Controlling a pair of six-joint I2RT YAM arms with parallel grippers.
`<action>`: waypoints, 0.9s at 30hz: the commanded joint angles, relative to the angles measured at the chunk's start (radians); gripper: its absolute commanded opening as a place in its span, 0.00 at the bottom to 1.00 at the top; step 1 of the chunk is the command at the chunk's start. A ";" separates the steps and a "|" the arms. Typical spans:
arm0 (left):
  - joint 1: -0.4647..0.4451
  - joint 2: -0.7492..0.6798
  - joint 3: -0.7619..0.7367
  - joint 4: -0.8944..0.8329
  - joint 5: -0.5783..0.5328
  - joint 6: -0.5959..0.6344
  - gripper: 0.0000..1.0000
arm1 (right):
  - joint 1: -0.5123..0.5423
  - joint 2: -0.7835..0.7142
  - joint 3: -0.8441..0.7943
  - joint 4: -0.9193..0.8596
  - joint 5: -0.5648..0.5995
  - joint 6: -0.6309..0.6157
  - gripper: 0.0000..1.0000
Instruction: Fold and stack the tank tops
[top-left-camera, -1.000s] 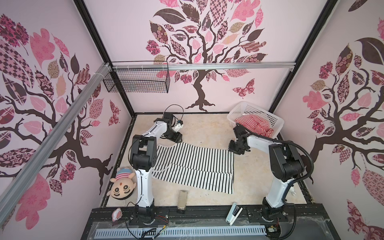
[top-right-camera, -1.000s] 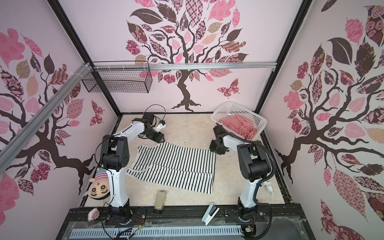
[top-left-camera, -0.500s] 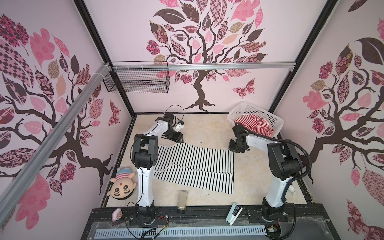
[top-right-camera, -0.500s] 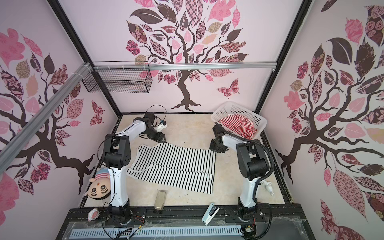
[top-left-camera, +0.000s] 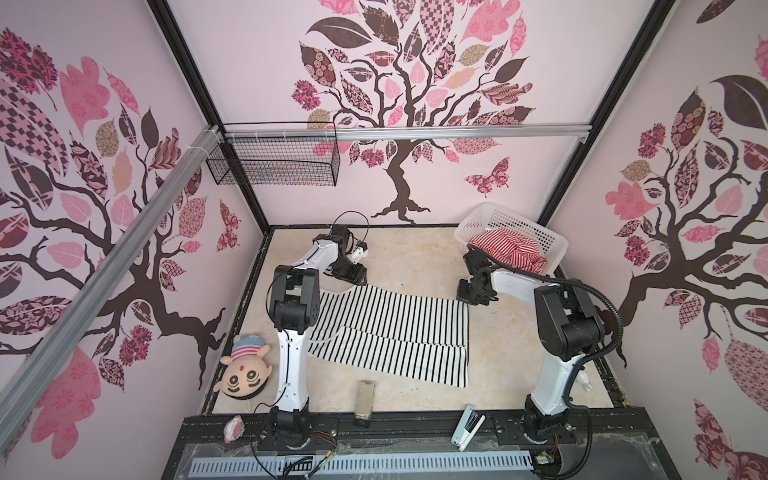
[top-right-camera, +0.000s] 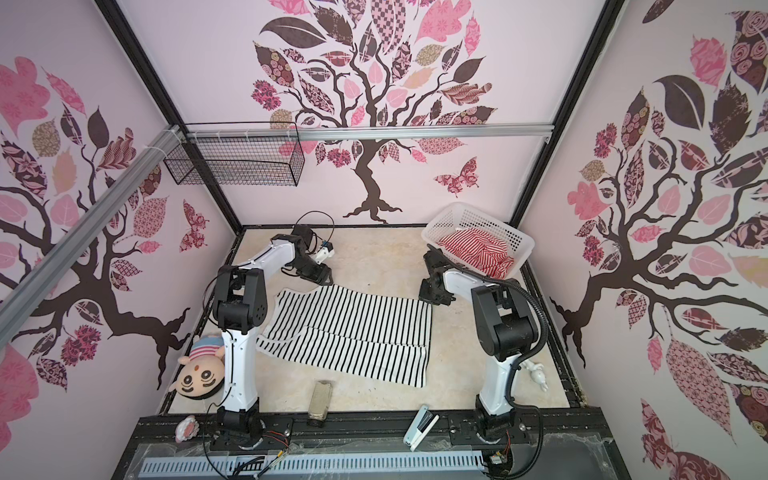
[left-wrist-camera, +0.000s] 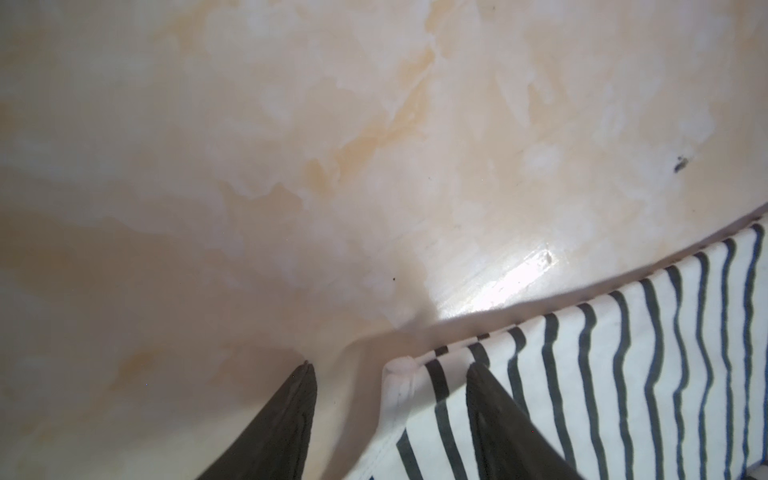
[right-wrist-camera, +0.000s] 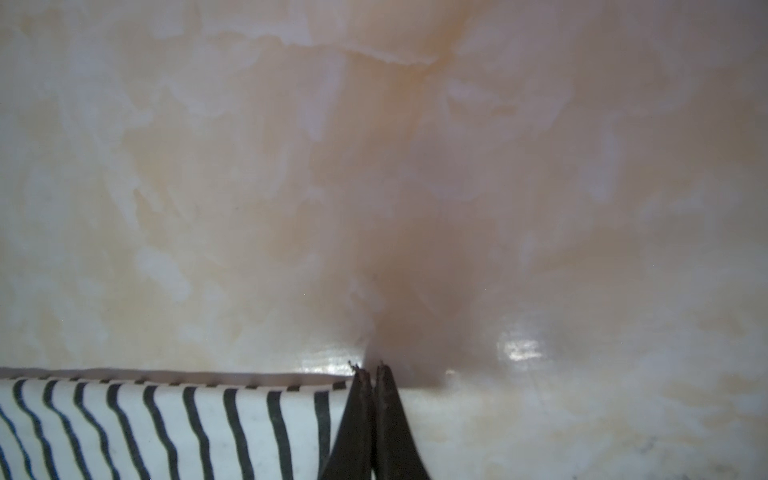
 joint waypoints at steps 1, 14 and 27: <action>0.000 0.034 0.065 -0.007 0.017 -0.021 0.55 | 0.007 0.008 0.008 -0.039 0.029 -0.002 0.00; -0.020 0.040 0.094 -0.091 -0.028 0.043 0.40 | 0.008 0.005 0.031 -0.060 0.045 -0.008 0.00; -0.020 -0.004 -0.009 -0.039 -0.027 0.079 0.45 | 0.008 0.013 0.019 -0.045 0.036 -0.003 0.00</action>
